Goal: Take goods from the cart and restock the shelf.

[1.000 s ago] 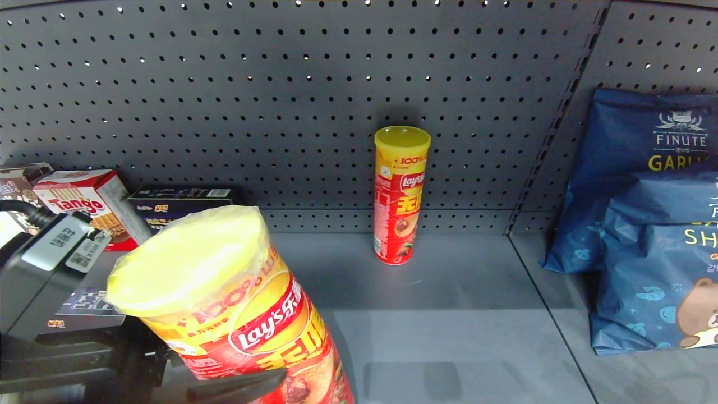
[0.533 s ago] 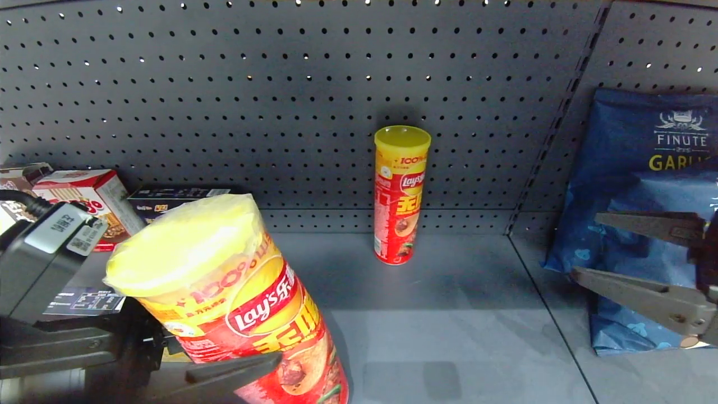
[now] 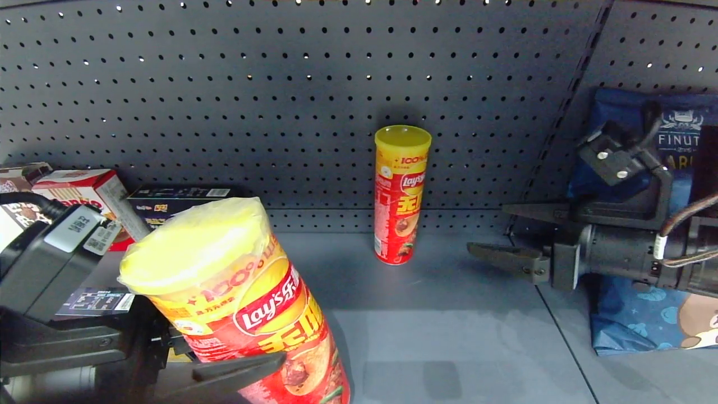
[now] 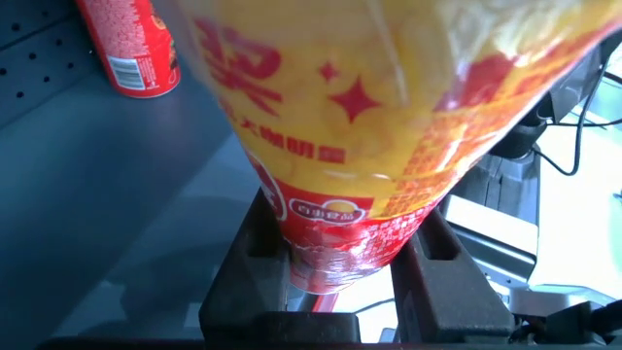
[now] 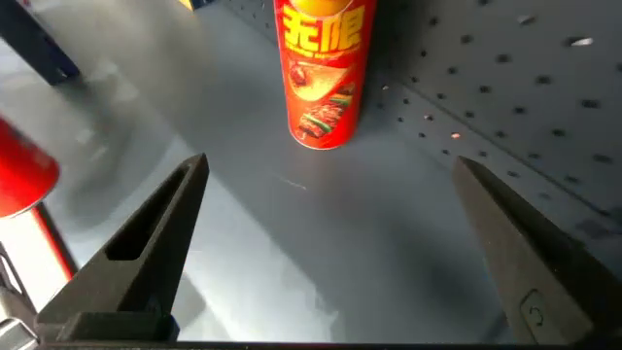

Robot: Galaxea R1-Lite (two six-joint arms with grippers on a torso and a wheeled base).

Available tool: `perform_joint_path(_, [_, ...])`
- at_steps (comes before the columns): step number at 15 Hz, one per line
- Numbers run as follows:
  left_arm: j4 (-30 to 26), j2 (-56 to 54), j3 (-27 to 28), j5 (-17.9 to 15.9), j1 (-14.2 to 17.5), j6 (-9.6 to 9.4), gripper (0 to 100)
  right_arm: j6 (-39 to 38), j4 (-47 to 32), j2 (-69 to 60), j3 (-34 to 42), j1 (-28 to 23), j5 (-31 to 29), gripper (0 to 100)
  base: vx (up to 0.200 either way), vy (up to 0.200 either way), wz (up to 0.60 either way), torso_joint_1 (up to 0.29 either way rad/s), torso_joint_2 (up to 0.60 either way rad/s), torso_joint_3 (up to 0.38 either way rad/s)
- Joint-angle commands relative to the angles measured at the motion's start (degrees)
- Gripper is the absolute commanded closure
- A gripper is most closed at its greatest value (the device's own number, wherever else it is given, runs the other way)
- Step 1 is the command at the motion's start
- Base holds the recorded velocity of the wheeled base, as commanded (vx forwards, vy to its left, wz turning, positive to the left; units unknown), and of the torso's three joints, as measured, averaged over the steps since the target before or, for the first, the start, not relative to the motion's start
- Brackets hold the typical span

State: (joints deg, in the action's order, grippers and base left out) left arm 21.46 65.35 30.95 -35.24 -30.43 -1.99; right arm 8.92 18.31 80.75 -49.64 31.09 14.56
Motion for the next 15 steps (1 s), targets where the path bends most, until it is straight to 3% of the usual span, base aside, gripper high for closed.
perform_joint_path(1, [0.1, 0.1, 0.1, 0.0, 0.0, 0.14, 100, 0.0, 2.3, 5.4, -1.3, 0.7, 0.0, 0, 0.0, 0.0, 0.0, 0.0, 0.0, 0.0])
perform_joint_path(4, [0.1, 0.1, 0.0, 0.0, 0.0, 0.05, 100, -1.9, 8.3, 11.2, -4.5, 0.6, 0.1, 0, 0.0, 0.0, 0.0, 0.0, 0.0, 0.0])
perform_joint_path(15, [0.1, 0.2, 0.1, 0.0, 0.0, 0.14, 100, -1.8, 10.2, 21.5, -12.3, 1.1, 1.4, 0, 0.0, 0.0, 0.0, 0.0, 0.0, 0.0])
